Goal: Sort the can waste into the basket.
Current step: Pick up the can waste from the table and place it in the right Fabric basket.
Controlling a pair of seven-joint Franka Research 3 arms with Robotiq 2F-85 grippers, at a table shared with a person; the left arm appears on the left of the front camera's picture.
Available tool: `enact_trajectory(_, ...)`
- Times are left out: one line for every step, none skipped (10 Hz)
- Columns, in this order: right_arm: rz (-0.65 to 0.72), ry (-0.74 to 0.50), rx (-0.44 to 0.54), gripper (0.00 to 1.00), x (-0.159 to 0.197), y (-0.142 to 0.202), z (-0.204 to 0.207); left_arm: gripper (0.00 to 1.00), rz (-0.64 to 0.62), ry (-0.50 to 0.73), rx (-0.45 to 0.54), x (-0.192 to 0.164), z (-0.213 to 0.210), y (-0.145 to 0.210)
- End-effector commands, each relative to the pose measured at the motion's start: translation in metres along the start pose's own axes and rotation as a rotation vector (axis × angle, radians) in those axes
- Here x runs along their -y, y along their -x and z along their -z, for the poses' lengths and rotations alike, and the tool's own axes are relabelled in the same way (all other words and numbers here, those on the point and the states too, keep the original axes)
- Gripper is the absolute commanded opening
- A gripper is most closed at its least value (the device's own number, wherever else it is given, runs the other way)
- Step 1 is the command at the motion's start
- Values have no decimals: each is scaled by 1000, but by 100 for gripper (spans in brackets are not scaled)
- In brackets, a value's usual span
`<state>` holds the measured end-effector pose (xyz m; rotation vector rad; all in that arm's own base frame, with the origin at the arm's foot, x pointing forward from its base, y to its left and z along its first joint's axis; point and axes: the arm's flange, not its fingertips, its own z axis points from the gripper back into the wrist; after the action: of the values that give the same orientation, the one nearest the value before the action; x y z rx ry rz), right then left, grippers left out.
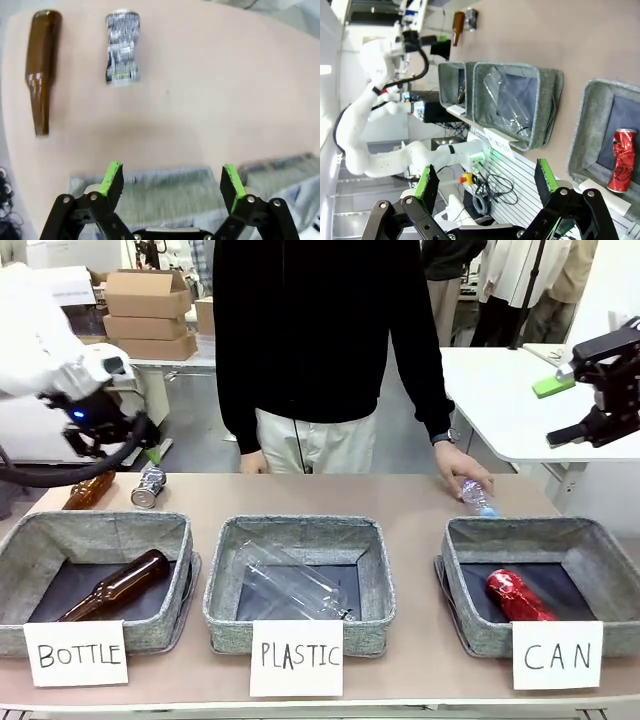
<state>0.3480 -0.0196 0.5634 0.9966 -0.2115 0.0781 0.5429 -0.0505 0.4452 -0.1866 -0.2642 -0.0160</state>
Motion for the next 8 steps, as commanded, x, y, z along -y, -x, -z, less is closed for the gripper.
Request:
enact_trajectory(-18,-1,-10,100,0,0,-2,100,-17,-68,-82,11,34,-52)
enact_trajectory(-18,-1,-10,100,0,0,-2,100,-39,-110,-85,8,41,-59)
enact_trajectory(-18,-1,-10,100,0,0,-2,100,-60,-149,-68,5,56,-70)
enact_trajectory(-18,-1,-10,100,0,0,-2,100,-71,-188,-52,2,69,-78)
enact_trajectory(-18,-1,-10,100,0,0,-2,100,-81,-205,-47,-2,81,-85)
enact_trajectory(-18,-1,-10,100,0,0,-2,100,-75,-201,-68,-6,95,-92)
enact_trajectory(-18,-1,-10,100,0,0,-2,100,-80,-199,-100,-13,112,-99)
enact_trajectory(-18,-1,-10,100,0,0,-2,100,-94,-204,-126,-21,129,-104)
